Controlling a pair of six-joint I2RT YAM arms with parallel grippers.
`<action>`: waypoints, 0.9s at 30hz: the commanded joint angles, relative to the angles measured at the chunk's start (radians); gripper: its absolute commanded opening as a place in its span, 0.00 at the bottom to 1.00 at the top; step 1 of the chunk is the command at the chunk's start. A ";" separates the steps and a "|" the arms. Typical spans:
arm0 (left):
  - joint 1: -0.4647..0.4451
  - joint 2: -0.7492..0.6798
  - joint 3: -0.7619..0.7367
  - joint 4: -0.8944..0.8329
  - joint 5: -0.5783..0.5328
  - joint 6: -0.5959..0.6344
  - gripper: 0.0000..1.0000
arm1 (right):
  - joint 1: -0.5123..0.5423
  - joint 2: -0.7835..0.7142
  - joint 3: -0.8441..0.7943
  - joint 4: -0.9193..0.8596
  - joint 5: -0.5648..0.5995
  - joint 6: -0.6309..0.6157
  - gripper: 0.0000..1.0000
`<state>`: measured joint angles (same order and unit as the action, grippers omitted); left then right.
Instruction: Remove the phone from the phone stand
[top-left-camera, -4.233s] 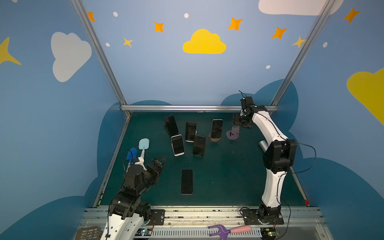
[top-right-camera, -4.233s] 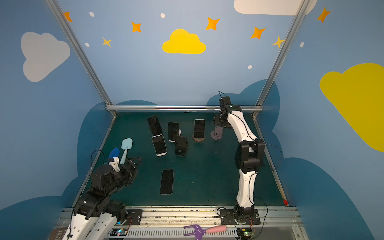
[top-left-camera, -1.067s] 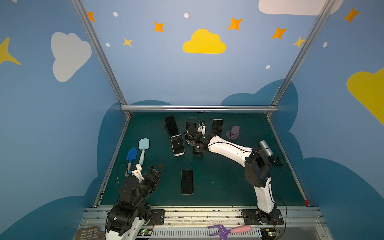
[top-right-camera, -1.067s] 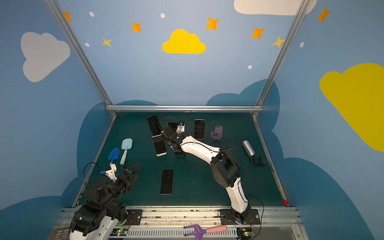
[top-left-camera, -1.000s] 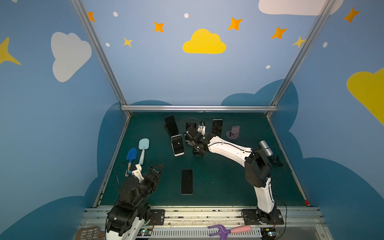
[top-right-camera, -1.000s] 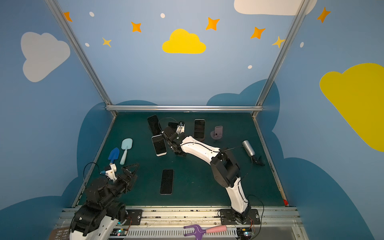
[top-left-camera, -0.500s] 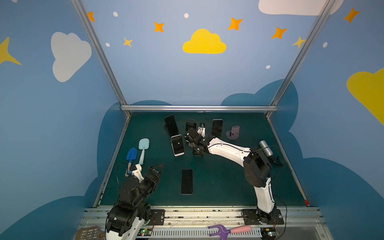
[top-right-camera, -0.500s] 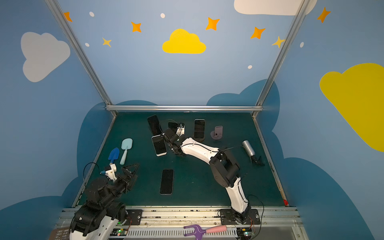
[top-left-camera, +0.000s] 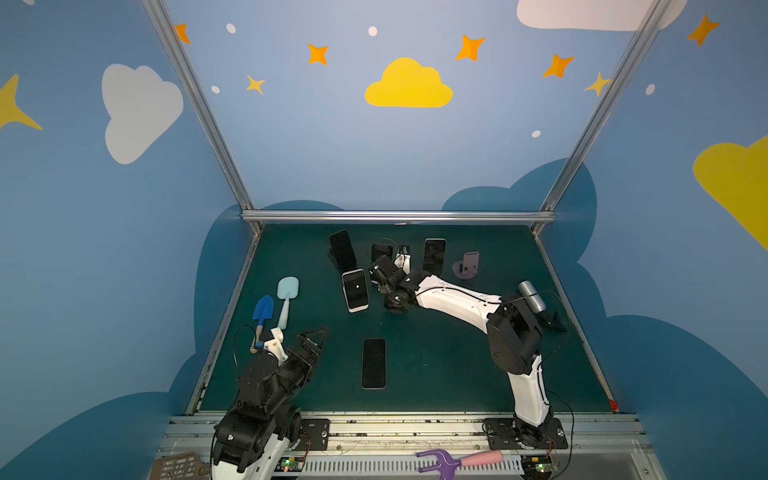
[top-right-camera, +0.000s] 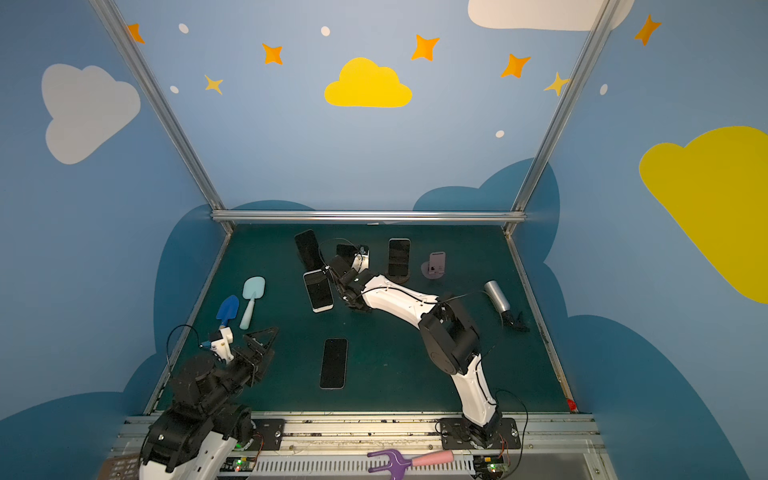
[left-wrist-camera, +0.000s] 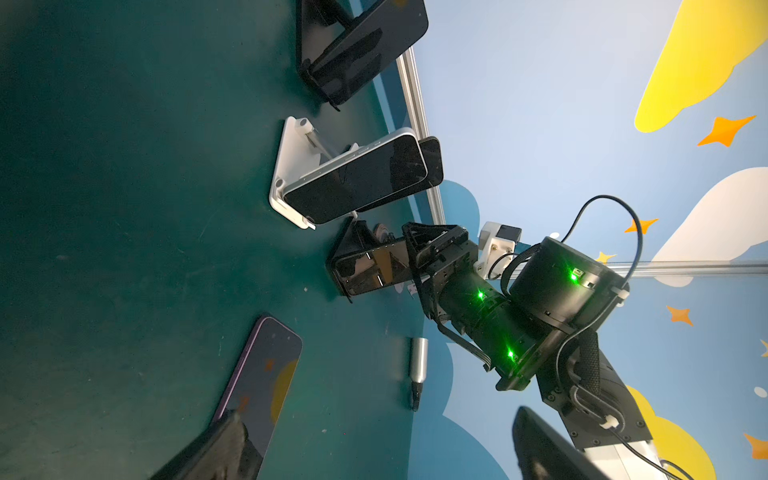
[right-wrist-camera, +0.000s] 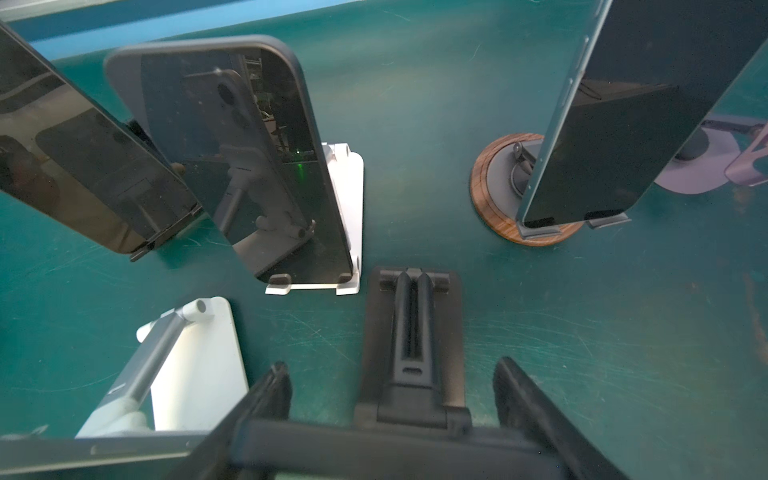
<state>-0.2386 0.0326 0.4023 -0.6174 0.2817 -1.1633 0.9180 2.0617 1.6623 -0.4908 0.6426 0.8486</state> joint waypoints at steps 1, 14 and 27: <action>-0.002 -0.007 -0.002 0.016 -0.004 0.017 1.00 | -0.012 0.000 -0.012 0.014 0.007 -0.009 0.77; -0.002 -0.008 -0.005 0.011 -0.003 0.022 1.00 | -0.018 0.005 -0.017 0.012 0.003 -0.005 0.78; -0.002 -0.020 0.004 -0.007 -0.007 0.028 1.00 | -0.018 -0.004 -0.034 0.078 -0.010 -0.055 0.71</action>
<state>-0.2386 0.0273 0.4019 -0.6189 0.2813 -1.1591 0.9047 2.0617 1.6398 -0.4419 0.6369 0.8230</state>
